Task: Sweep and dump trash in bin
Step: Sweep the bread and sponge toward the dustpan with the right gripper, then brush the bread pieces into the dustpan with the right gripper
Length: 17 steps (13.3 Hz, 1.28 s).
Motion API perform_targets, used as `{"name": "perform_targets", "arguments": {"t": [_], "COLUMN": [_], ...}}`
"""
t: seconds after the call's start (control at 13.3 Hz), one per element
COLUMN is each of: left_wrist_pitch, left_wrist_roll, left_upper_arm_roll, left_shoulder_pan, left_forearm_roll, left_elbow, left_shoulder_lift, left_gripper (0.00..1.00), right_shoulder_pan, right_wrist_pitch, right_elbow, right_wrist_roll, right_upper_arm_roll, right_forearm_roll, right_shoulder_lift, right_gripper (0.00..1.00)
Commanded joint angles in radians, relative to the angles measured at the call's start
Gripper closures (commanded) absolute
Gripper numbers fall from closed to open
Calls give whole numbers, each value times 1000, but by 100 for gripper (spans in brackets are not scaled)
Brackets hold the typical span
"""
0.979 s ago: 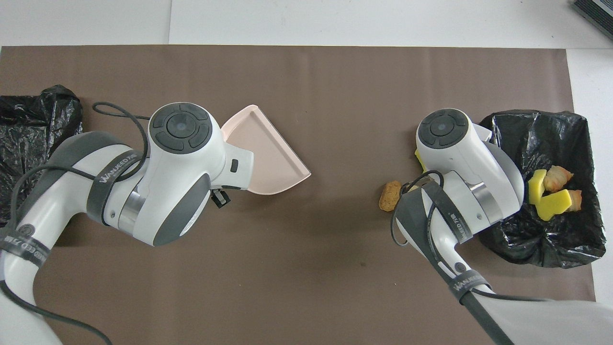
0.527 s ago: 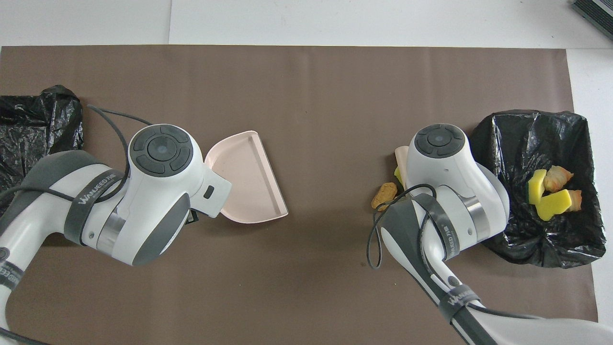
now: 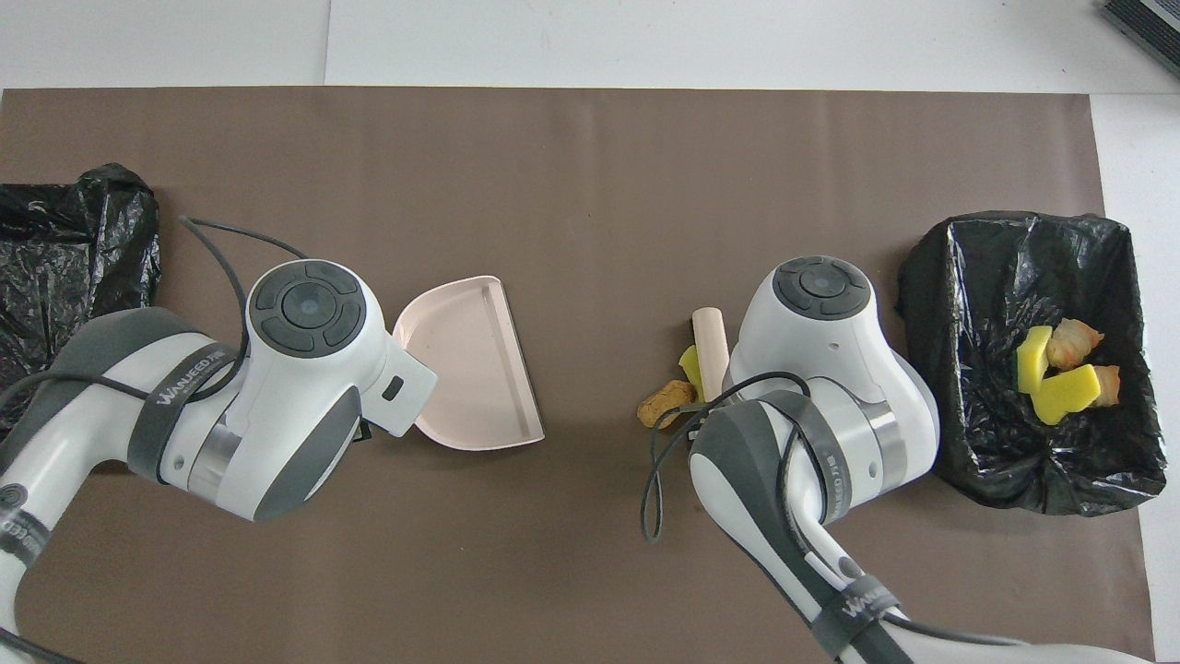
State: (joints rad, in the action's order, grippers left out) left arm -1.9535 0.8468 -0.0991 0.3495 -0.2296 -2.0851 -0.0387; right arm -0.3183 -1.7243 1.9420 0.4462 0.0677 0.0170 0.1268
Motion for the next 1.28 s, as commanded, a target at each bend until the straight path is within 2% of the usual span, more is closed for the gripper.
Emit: {"name": "perform_targets", "arguments": {"t": [0.0,0.23,0.3,0.45,0.68,0.83,0.98,1.21], "left_wrist_pitch": [-38,-59,-76,-119,-145,-147,-147,-145], "left_wrist_roll": [12,5,5,6,6,5,5,5], "left_upper_arm_roll": [-4,-5,-5,-10,-10,-10,-8,-8], "left_shoulder_pan": [2,55,75,114,132,138,138,138], "left_forearm_roll": [-14,-16,-51,-65,-66,-65,-65,-65], "left_elbow": [-69,-99,-113,-139,-139,-139,-139,-138], "left_shoulder_lift": [45,63,72,82,68,68,68,68], "left_gripper": [100,100,100,100,100,100,100,100], "right_shoulder_pan": [28,16,16,15,-14,-57,-94,-142], "right_wrist_pitch": [41,43,26,9,-55,-156,-220,-325], "right_elbow": [60,226,291,336,341,341,333,325], "right_wrist_roll": [67,104,95,86,49,61,63,22], "right_upper_arm_roll": [9,17,17,18,18,18,18,18], "right_forearm_roll": [-110,-98,-92,-54,55,177,269,478], "right_shoulder_lift": [-73,-183,-225,-251,-231,-182,-161,-145], "right_gripper": [100,100,100,100,100,100,100,100]}}
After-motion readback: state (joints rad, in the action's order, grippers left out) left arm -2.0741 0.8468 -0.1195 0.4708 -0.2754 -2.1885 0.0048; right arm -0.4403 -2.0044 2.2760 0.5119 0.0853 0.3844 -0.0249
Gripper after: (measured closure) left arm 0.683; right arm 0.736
